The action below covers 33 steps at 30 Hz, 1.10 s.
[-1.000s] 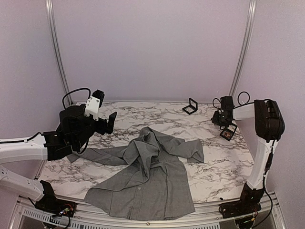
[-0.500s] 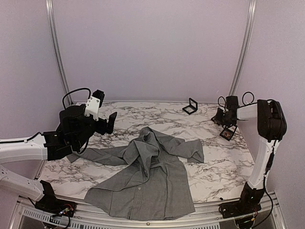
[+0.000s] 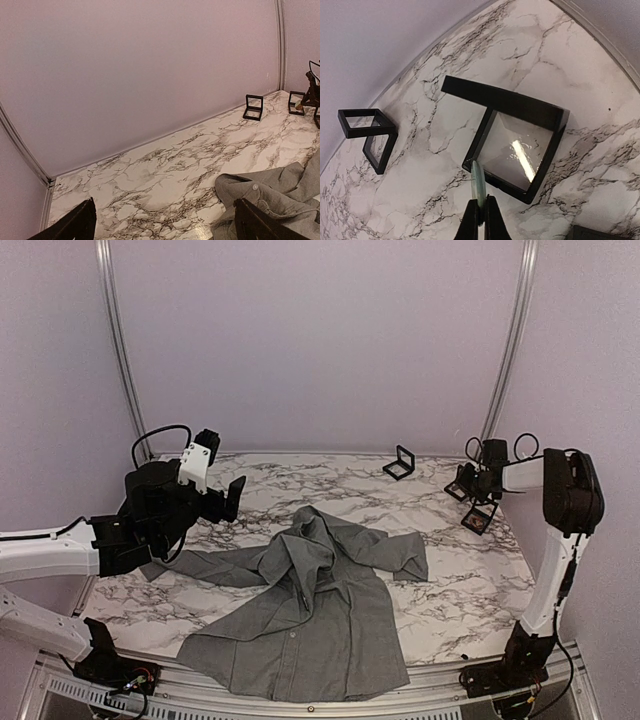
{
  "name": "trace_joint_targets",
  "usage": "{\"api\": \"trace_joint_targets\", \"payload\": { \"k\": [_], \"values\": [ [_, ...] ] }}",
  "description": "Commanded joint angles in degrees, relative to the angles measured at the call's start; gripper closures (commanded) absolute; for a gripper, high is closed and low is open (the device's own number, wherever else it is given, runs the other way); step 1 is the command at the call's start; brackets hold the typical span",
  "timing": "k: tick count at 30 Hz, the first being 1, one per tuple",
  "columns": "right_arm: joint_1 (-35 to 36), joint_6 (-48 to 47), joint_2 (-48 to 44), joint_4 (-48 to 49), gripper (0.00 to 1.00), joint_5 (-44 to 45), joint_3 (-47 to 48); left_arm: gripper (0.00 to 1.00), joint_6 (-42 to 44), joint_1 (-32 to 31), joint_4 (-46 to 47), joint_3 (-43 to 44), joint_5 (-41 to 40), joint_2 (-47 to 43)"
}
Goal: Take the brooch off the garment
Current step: Adjust the brooch box at the corner of the board.
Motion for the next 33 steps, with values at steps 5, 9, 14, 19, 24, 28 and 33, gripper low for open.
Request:
{"api": "trace_joint_targets", "payload": {
  "k": [5,9,14,19,24,28,33],
  "values": [
    [-0.61,2.04,2.98,3.15,1.00,-0.09,2.89,0.01,-0.32,0.28,-1.19,0.67,0.57,-1.09],
    [-0.74,1.95,3.66,3.44,1.00,1.05,3.59,0.01,-0.25,0.29,-1.36,0.81,0.58,-1.11],
    [-0.96,1.91,4.56,3.31,1.00,1.90,4.71,0.01,-0.17,0.30,-1.55,0.94,0.73,-1.06],
    [-1.05,2.30,4.56,3.99,1.00,1.89,4.44,0.01,-0.22,0.27,-1.63,1.18,0.84,-0.90],
    [-1.05,1.89,4.76,4.10,1.00,2.58,4.71,0.01,-0.13,0.31,-1.70,1.53,1.10,-0.51],
    [-1.06,1.44,4.91,3.81,1.00,2.83,5.34,0.01,-0.19,0.37,-1.80,1.64,1.19,-0.50],
    [-1.06,0.70,4.84,2.95,1.00,2.94,6.68,0.01,-0.22,0.35,-1.81,1.81,1.28,-0.41]
  ]
}}
